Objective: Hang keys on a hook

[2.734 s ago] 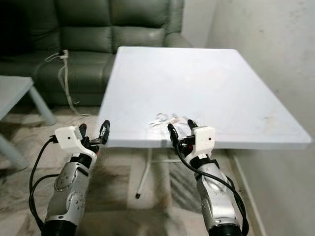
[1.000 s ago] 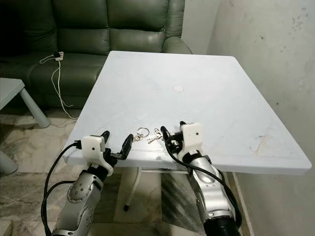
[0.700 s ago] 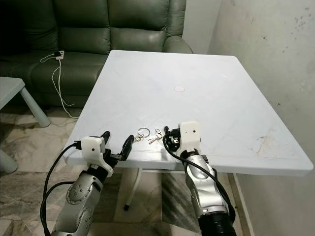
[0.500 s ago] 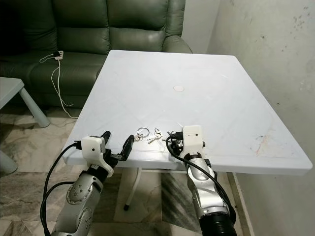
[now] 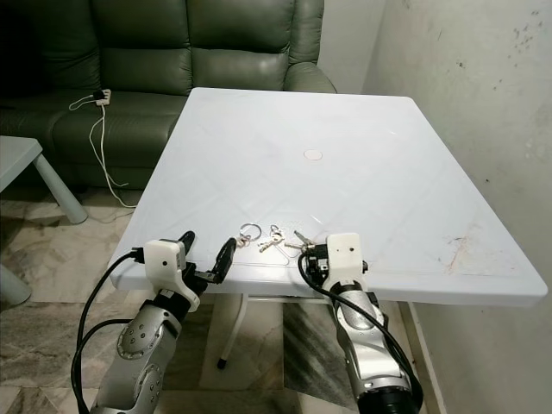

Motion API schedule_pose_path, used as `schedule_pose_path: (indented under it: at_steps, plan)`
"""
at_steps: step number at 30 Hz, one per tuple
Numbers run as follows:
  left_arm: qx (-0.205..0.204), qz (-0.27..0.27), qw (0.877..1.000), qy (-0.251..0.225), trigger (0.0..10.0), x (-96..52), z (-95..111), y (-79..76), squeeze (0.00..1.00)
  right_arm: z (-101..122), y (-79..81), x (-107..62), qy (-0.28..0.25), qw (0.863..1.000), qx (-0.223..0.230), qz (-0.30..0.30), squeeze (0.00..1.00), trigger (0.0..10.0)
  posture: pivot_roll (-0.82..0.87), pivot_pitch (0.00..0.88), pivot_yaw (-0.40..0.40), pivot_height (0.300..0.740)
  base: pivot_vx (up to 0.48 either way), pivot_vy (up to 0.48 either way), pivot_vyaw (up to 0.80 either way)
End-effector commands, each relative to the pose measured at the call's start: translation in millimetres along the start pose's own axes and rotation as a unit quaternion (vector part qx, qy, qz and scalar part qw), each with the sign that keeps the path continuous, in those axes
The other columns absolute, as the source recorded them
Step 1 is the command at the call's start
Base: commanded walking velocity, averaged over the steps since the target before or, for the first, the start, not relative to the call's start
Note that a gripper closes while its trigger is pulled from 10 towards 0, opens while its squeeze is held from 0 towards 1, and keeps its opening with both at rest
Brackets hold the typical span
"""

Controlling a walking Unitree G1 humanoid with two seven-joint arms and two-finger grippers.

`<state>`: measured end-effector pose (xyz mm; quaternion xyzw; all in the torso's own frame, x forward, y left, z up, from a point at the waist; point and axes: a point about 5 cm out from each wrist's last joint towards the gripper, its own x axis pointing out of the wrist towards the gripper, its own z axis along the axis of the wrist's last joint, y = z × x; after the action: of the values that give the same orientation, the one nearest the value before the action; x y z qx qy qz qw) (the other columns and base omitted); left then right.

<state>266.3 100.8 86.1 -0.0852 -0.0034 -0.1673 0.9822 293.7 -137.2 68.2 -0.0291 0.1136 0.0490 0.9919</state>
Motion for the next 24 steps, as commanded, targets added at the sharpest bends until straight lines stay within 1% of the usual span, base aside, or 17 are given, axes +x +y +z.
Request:
schedule_pose_path:
  at_steps: [1, 3, 9, 10, 12, 13, 14, 15, 16, 17, 19, 20, 21, 23, 24]
  plan:
    - [-0.001, -0.013, 1.000, -0.006, 10.0, 2.0, 3.8, -6.8, 0.00, 5.4, -1.0, -1.5, -0.014, 1.000, 0.008, 0.011, 0.00, 10.0, 0.02, 0.012, -0.071, 0.740, 0.000, 0.000, 0.00]
    - [-0.001, -0.015, 1.000, -0.005, 10.0, 1.9, 3.6, -7.4, 0.00, 6.5, 1.1, -3.1, -0.018, 0.999, 0.018, 0.023, 0.00, 10.0, 0.02, 0.013, -0.071, 0.740, 0.000, 0.000, 0.00]
    - [-0.001, -0.015, 1.000, -0.005, 10.0, 1.8, 3.5, -7.5, 0.00, 6.7, 1.8, -4.3, -0.020, 0.999, 0.019, 0.031, 0.00, 10.0, 0.02, 0.011, -0.071, 0.740, 0.000, 0.000, 0.00]
    - [-0.001, -0.014, 1.000, -0.005, 10.0, 1.8, 3.5, -7.5, 0.00, 6.6, 1.8, -4.6, -0.021, 0.999, 0.019, 0.031, 0.00, 7.5, 0.02, 0.008, -0.070, 0.740, 0.000, 0.000, 0.00]
    - [-0.001, -0.014, 1.000, -0.005, 10.0, 1.9, 3.6, -7.5, 0.00, 6.5, 1.7, -4.9, -0.022, 0.999, 0.017, 0.031, 0.00, 7.4, 0.02, 0.008, -0.070, 0.740, 0.000, 0.000, 0.00]
    - [-0.001, -0.014, 1.000, -0.005, 10.0, 2.1, 3.7, -7.5, 0.00, 5.9, 1.6, -5.1, -0.021, 0.999, 0.015, 0.032, 0.00, 8.3, 0.02, 0.006, -0.070, 0.740, 0.000, 0.000, 0.00]
    - [-0.001, -0.014, 1.000, -0.006, 10.0, 2.3, 3.9, -7.3, 0.00, 5.5, 1.8, -5.3, -0.019, 0.999, 0.014, 0.032, 0.00, 7.2, 0.02, 0.006, -0.069, 0.740, 0.000, 0.000, 0.00]
    - [0.000, -0.014, 1.000, -0.005, 10.0, 2.5, 4.1, -7.1, 0.00, 5.5, 2.0, -5.6, -0.020, 0.999, 0.014, 0.033, 0.00, 6.7, 0.02, 0.004, -0.069, 0.740, 0.000, 0.000, 0.00]
    - [0.000, -0.014, 1.000, -0.005, 10.0, 2.7, 4.2, -6.9, 0.00, 5.5, 2.1, -5.8, -0.021, 0.999, 0.014, 0.034, 0.00, 6.7, 0.02, 0.004, -0.069, 0.740, 0.000, 0.000, 0.00]
    - [0.000, -0.013, 1.000, -0.005, 10.0, 2.7, 4.1, -6.7, 0.00, 5.4, 2.5, -6.1, -0.021, 0.999, 0.013, 0.035, 0.00, 4.2, 0.02, 0.002, -0.068, 0.740, 0.000, 0.000, 0.00]
    - [0.000, -0.013, 1.000, -0.005, 10.0, 2.7, 4.1, -6.6, 0.00, 4.8, 3.2, -6.5, -0.018, 0.999, 0.015, 0.036, 0.00, 4.4, 0.02, 0.003, -0.069, 0.740, 0.000, 0.000, 0.00]
    - [0.000, -0.013, 1.000, -0.005, 10.0, 2.7, 4.1, -6.9, 0.00, 4.3, 4.9, -6.8, -0.016, 0.999, 0.011, 0.037, 0.00, 3.8, 0.02, 0.002, -0.069, 0.740, 0.000, 0.000, 0.00]
    - [0.000, -0.013, 1.000, -0.005, 10.0, 2.7, 4.1, -6.9, 0.00, 4.3, 4.9, -6.8, -0.016, 0.999, 0.011, 0.037, 0.00, 3.8, 0.02, 0.002, -0.069, 0.740, 0.000, 0.000, 0.00]
    - [0.000, -0.013, 1.000, -0.005, 10.0, 2.7, 4.0, -7.2, 0.00, 3.9, 7.7, -7.4, -0.018, 0.999, 0.006, 0.042, 0.00, 1.1, 0.02, 0.001, -0.069, 0.740, 0.000, 0.000, 0.00]
    - [0.000, -0.013, 1.000, -0.005, 10.0, 2.7, 4.0, -7.2, 0.00, 3.8, 8.0, -7.6, -0.017, 0.999, 0.005, 0.042, 0.00, 1.2, 0.02, 0.001, -0.069, 0.740, 0.000, 0.000, 0.00]
